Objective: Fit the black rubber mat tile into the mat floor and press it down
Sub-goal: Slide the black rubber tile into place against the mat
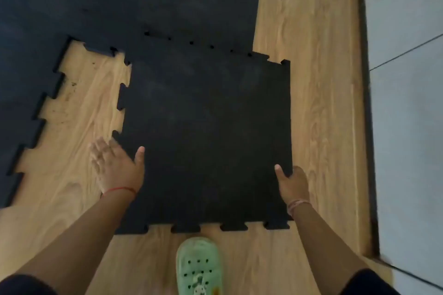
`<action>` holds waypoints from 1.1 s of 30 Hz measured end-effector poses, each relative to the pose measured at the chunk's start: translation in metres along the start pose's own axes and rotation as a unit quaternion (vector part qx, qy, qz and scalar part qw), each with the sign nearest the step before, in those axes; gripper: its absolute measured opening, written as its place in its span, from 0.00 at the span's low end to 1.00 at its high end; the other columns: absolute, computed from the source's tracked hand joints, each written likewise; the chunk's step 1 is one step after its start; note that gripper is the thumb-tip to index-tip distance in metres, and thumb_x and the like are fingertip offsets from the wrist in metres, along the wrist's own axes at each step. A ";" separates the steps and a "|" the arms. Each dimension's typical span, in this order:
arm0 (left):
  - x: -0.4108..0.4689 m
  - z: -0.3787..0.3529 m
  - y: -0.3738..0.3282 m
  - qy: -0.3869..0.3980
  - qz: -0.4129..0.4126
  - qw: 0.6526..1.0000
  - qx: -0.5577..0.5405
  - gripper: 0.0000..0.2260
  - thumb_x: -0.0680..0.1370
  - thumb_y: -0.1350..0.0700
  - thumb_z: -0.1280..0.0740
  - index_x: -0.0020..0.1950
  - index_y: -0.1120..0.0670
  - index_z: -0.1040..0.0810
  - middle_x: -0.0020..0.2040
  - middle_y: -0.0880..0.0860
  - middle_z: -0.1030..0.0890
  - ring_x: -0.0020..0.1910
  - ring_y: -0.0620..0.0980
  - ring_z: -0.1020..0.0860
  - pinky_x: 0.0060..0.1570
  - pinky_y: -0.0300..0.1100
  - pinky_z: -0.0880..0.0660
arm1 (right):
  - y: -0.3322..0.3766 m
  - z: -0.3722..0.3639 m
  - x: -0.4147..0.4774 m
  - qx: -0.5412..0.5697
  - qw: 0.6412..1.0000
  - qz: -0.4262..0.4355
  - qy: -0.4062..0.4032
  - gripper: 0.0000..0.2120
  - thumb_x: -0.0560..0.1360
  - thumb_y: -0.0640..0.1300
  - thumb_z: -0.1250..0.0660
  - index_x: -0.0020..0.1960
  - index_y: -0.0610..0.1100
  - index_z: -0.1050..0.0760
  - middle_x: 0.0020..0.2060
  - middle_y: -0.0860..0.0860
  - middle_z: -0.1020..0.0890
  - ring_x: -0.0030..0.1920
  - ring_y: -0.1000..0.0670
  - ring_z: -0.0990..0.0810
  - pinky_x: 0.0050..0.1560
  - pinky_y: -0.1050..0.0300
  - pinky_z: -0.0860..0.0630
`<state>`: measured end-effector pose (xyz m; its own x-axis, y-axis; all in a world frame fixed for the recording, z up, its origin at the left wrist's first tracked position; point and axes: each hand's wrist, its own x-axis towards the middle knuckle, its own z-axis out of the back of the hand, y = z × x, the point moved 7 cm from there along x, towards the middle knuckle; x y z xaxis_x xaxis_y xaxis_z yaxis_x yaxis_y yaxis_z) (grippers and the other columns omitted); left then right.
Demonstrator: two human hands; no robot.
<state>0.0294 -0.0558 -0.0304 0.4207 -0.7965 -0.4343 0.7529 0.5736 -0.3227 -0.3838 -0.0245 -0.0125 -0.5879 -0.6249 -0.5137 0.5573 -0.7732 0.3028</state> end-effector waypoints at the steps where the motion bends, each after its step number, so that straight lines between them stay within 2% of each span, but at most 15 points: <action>1: 0.001 -0.008 0.006 -0.005 0.037 0.999 -0.022 0.33 0.78 0.44 0.46 0.74 0.65 0.51 0.76 0.65 0.51 0.75 0.62 0.55 0.73 0.56 0.54 | -0.008 -0.002 0.008 0.022 0.999 -0.026 -0.020 0.30 0.76 0.56 0.39 0.68 0.34 0.35 0.66 0.37 0.29 0.66 0.38 0.30 0.67 0.43 0.33; 2: 0.002 -0.014 0.010 -0.005 0.060 0.997 -0.046 0.34 0.78 0.44 0.45 0.74 0.65 0.52 0.76 0.65 0.51 0.75 0.62 0.54 0.73 0.57 0.54 | -0.018 -0.004 0.017 0.024 0.998 -0.050 -0.033 0.31 0.76 0.56 0.39 0.69 0.34 0.35 0.67 0.37 0.29 0.66 0.37 0.31 0.68 0.44 0.34; 4: 0.001 -0.025 0.011 -0.016 0.070 0.993 -0.091 0.34 0.78 0.46 0.42 0.74 0.65 0.52 0.75 0.66 0.48 0.74 0.64 0.50 0.72 0.58 0.49 | -0.025 -0.009 0.032 0.042 0.997 -0.044 -0.048 0.33 0.76 0.58 0.39 0.69 0.34 0.35 0.68 0.36 0.30 0.67 0.37 0.32 0.69 0.45 0.37; 7: 0.007 -0.018 0.014 -0.063 0.064 0.991 -0.098 0.33 0.76 0.45 0.40 0.71 0.66 0.44 0.70 0.69 0.39 0.69 0.67 0.41 0.69 0.59 0.45 | -0.026 -0.013 0.047 0.109 0.992 -0.035 -0.051 0.35 0.74 0.60 0.38 0.69 0.33 0.34 0.67 0.37 0.29 0.67 0.38 0.31 0.68 0.47 0.36; 9: 0.023 -0.009 0.019 -0.047 0.103 0.988 -0.101 0.33 0.75 0.41 0.40 0.68 0.67 0.37 0.66 0.70 0.34 0.65 0.68 0.36 0.67 0.59 0.41 | -0.024 -0.013 0.053 0.127 0.990 -0.061 -0.019 0.36 0.75 0.62 0.39 0.67 0.32 0.32 0.66 0.36 0.28 0.66 0.37 0.30 0.67 0.47 0.35; 11: 0.039 -0.005 0.027 0.000 0.168 0.976 -0.140 0.37 0.73 0.35 0.41 0.67 0.65 0.35 0.65 0.69 0.32 0.64 0.68 0.33 0.65 0.59 0.37 | -0.022 -0.011 0.055 0.145 0.986 -0.084 0.016 0.37 0.75 0.61 0.40 0.67 0.30 0.34 0.67 0.36 0.30 0.67 0.37 0.32 0.69 0.46 0.37; 13: 0.050 -0.006 0.033 0.045 0.214 0.948 -0.230 0.40 0.71 0.33 0.41 0.70 0.63 0.39 0.70 0.65 0.35 0.67 0.67 0.35 0.67 0.60 0.38 | -0.023 -0.008 0.055 0.156 0.984 -0.081 0.036 0.37 0.75 0.60 0.39 0.67 0.29 0.34 0.67 0.35 0.30 0.67 0.36 0.33 0.70 0.46 0.38; 15: 0.058 -0.008 0.036 0.081 0.226 0.926 -0.290 0.41 0.71 0.34 0.40 0.73 0.61 0.43 0.74 0.62 0.40 0.71 0.65 0.40 0.68 0.59 0.43 | -0.027 -0.008 0.052 0.193 0.976 -0.082 0.052 0.38 0.74 0.60 0.37 0.70 0.31 0.38 0.70 0.37 0.33 0.69 0.37 0.35 0.71 0.45 0.40; 18: 0.072 -0.002 0.038 0.083 0.217 0.929 -0.288 0.34 0.76 0.41 0.42 0.72 0.64 0.43 0.74 0.64 0.40 0.71 0.64 0.40 0.71 0.57 0.44 | -0.033 -0.014 0.041 0.282 0.952 -0.093 0.071 0.37 0.73 0.58 0.34 0.72 0.34 0.39 0.71 0.39 0.33 0.70 0.38 0.34 0.71 0.43 0.38; 21: 0.078 0.019 0.036 0.047 0.185 0.938 -0.289 0.26 0.78 0.46 0.42 0.68 0.64 0.36 0.67 0.66 0.32 0.64 0.65 0.33 0.63 0.54 0.37 | -0.037 -0.024 0.024 0.337 0.932 -0.109 0.076 0.37 0.74 0.54 0.34 0.74 0.38 0.43 0.72 0.39 0.36 0.71 0.38 0.36 0.71 0.43 0.39; 23: 0.079 0.035 0.037 0.009 0.147 0.940 -0.308 0.22 0.77 0.46 0.40 0.62 0.62 0.29 0.54 0.61 0.26 0.52 0.61 0.28 0.50 0.50 0.32 | -0.037 -0.035 0.013 0.355 0.921 -0.132 0.087 0.38 0.74 0.52 0.34 0.76 0.41 0.48 0.74 0.40 0.40 0.73 0.39 0.40 0.73 0.42 0.43; 25: 0.076 0.056 0.043 -0.054 0.129 0.931 -0.339 0.20 0.76 0.46 0.37 0.59 0.60 0.26 0.49 0.56 0.27 0.47 0.57 0.27 0.45 0.47 0.33 | -0.032 -0.046 0.002 0.357 0.916 -0.148 0.106 0.36 0.76 0.52 0.36 0.76 0.40 0.49 0.74 0.39 0.41 0.73 0.38 0.41 0.73 0.42 0.45; 30: 0.067 0.102 0.075 -0.175 0.088 0.909 -0.368 0.15 0.74 0.46 0.34 0.49 0.58 0.23 0.41 0.53 0.24 0.44 0.54 0.26 0.44 0.47 0.29 | -0.008 -0.067 -0.018 0.322 0.932 -0.125 0.112 0.33 0.74 0.50 0.33 0.73 0.36 0.41 0.70 0.36 0.34 0.69 0.36 0.35 0.68 0.43 0.37; 33: 0.067 0.113 0.119 -0.210 0.111 0.908 -0.346 0.19 0.73 0.45 0.35 0.54 0.59 0.22 0.49 0.57 0.21 0.51 0.58 0.23 0.53 0.52 0.26 | 0.013 -0.091 -0.027 0.295 0.940 -0.109 0.133 0.32 0.74 0.52 0.33 0.71 0.35 0.38 0.66 0.37 0.30 0.65 0.36 0.30 0.65 0.45 0.34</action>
<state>0.2045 -0.0632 -0.0026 0.7885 -0.5661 -0.2401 0.1896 0.5953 -0.7808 -0.3075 -0.0076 -0.0681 -0.4388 -0.4565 -0.7740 -0.0283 -0.8539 0.5197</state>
